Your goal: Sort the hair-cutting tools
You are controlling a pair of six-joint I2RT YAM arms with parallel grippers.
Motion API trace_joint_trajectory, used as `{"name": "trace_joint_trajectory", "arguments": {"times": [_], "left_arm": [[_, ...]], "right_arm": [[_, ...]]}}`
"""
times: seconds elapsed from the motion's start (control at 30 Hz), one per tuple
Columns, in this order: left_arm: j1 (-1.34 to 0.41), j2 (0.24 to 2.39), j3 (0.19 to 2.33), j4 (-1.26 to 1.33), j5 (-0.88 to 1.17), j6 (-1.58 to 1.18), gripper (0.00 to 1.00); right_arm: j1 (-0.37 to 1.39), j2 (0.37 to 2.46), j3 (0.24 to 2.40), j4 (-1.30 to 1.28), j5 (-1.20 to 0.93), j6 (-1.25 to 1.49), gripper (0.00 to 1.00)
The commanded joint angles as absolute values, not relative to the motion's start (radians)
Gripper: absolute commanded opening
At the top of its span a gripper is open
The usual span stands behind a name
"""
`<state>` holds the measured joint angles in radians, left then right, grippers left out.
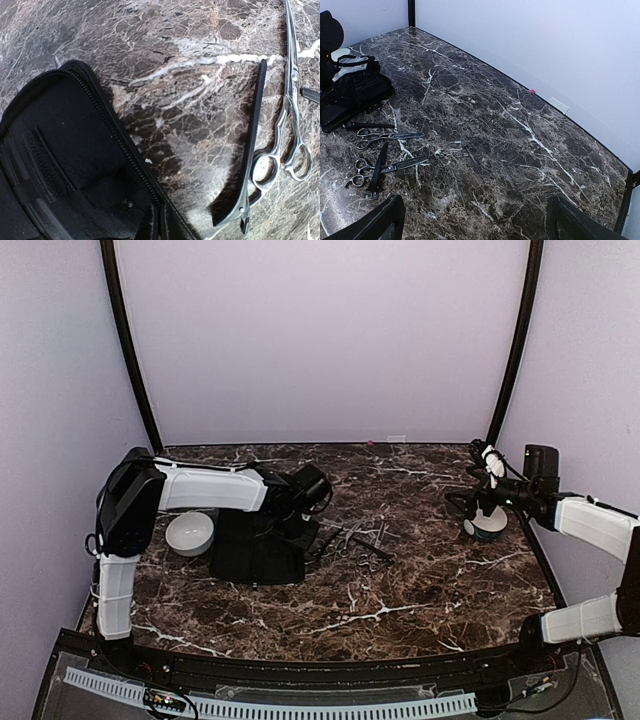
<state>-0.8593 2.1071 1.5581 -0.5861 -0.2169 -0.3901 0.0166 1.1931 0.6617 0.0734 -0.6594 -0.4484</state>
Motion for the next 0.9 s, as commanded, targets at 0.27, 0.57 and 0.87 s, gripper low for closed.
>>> {"name": "trace_joint_trajectory", "arguments": {"times": [0.27,0.57,0.87], "left_arm": [[-0.883,1.925,1.515,-0.714,-0.131,-0.262,0.0],[-0.966,1.709,1.327,-0.794,-0.006,-0.147,0.0],[-1.119,1.512,1.09,-0.723,0.171,-0.045,0.0]], "right_arm": [[0.01,1.196,0.689,0.08,-0.683,-0.459,0.99],[0.01,1.203,0.69,0.081,-0.686,-0.454,0.99],[0.01,1.207,0.687,0.085,-0.697,-0.446,0.99]]}}
